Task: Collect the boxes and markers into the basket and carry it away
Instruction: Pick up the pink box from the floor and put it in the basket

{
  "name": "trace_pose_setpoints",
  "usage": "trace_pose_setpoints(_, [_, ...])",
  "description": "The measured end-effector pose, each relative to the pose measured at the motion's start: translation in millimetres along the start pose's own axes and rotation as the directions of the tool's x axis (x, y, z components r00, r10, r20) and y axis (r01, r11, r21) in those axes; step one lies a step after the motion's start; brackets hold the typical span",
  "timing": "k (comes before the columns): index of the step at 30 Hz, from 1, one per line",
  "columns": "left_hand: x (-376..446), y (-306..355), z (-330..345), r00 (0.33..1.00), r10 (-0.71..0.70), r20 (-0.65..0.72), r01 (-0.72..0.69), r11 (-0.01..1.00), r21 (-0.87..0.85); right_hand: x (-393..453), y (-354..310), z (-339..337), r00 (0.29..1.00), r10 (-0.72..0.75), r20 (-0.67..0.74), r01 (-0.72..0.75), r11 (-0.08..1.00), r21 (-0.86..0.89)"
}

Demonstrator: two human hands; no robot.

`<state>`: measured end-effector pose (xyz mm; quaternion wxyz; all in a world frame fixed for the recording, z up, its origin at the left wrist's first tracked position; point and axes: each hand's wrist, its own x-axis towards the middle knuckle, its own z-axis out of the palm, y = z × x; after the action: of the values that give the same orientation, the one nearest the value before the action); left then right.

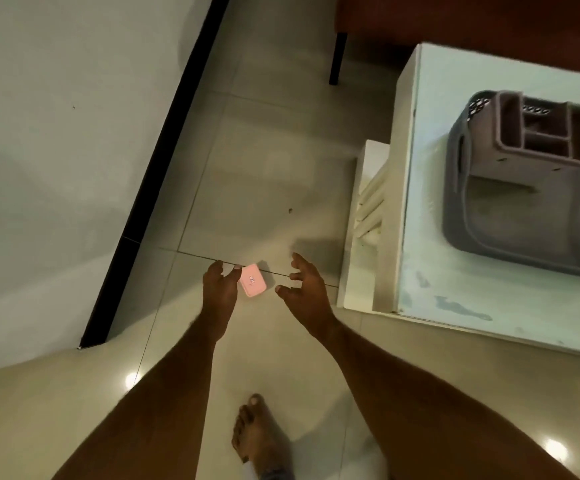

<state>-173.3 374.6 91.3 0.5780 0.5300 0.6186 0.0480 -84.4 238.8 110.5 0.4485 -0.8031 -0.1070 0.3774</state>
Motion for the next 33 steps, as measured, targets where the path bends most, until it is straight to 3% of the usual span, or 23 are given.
trace_pose_setpoints(16, [152,-107,18,0.968,-0.196,0.159,0.194,0.981,0.024,130,123,110,0.963,0.239,0.122,-0.234,0.971,-0.054])
trace_pose_setpoints(18, [159,-119,24,0.954,-0.206,0.220,0.207,0.978,0.016,139,131,120,0.965,0.226,0.133,-0.215,0.972,-0.095])
trace_pose_setpoints(22, [167,-131,36,0.953,-0.228,0.198,0.245,0.967,-0.064,149,144,134,0.979,0.152,0.139,-0.136,0.984,-0.119])
trace_pose_setpoints(28, [168,-137,50,0.941,-0.203,0.269,0.220,0.975,-0.035,153,163,146,0.990,0.035,0.134,-0.023,0.996,-0.087])
trace_pose_setpoints(33, [159,-136,57,0.946,-0.183,0.266,0.207,0.976,-0.063,153,165,145,0.989,0.063,0.133,-0.047,0.992,-0.120])
